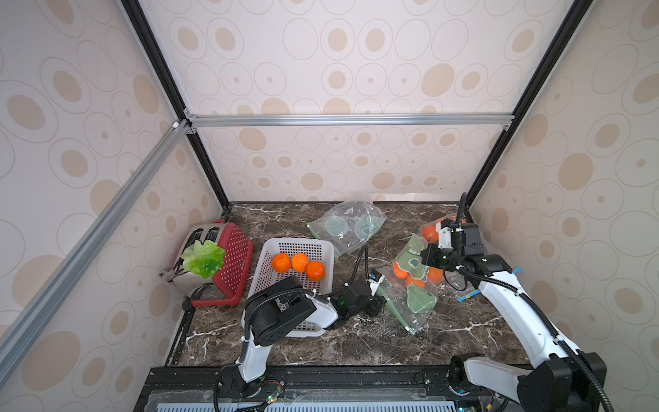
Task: Open the zip-top bag and take out the orange
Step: Adjust the zipper food storage bag at the center of the board.
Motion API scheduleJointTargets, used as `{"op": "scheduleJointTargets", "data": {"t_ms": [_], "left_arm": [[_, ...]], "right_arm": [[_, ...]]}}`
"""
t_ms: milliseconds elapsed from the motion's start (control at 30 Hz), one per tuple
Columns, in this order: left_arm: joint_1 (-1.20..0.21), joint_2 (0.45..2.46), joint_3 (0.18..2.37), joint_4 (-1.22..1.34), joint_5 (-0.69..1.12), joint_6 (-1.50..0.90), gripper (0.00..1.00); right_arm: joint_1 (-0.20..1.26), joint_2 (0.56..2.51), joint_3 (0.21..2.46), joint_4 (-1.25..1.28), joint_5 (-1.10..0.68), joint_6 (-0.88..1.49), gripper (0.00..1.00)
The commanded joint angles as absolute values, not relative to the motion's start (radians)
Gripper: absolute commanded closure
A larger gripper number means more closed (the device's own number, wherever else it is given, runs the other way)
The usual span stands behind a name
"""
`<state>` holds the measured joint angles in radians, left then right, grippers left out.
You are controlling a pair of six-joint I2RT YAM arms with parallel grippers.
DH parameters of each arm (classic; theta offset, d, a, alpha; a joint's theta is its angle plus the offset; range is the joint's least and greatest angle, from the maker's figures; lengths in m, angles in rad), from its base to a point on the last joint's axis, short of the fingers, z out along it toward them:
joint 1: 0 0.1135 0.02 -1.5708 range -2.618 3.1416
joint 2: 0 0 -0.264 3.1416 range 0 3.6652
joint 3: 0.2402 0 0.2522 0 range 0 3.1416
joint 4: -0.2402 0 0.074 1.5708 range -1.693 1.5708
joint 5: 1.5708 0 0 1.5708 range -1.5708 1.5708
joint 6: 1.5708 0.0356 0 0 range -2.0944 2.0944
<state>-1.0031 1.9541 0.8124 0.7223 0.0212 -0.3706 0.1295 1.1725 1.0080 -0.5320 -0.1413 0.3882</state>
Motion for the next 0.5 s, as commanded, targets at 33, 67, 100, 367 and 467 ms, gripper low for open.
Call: {"op": "scheduleJointTargets", "data": {"t_ms": [33,67,100,367,467], "left_arm": [[-0.999,1.909,0.798,0.772,0.021,-0.385,0.38],[-0.999,1.910,0.799,0.773,0.020,-0.385,0.38],[-0.999,1.910,0.799,0.769,0.022,-0.385,0.38],[-0.999,1.903,0.794,0.774,0.013,-0.381,0.38],[-0.999,1.901,0.792,0.774,0.008,-0.375,0.37]], "right_arm": [[0.126,1.175,1.008,-0.563,0.062,0.432,1.00],[0.126,1.180,1.008,-0.569,0.022,0.446,1.00],[0.126,1.182,1.002,-0.548,-0.078,0.455,1.00],[0.124,1.130,0.971,-0.356,-0.425,0.546,1.00],[0.101,1.133,0.954,-0.434,-0.291,0.550,1.00]]}}
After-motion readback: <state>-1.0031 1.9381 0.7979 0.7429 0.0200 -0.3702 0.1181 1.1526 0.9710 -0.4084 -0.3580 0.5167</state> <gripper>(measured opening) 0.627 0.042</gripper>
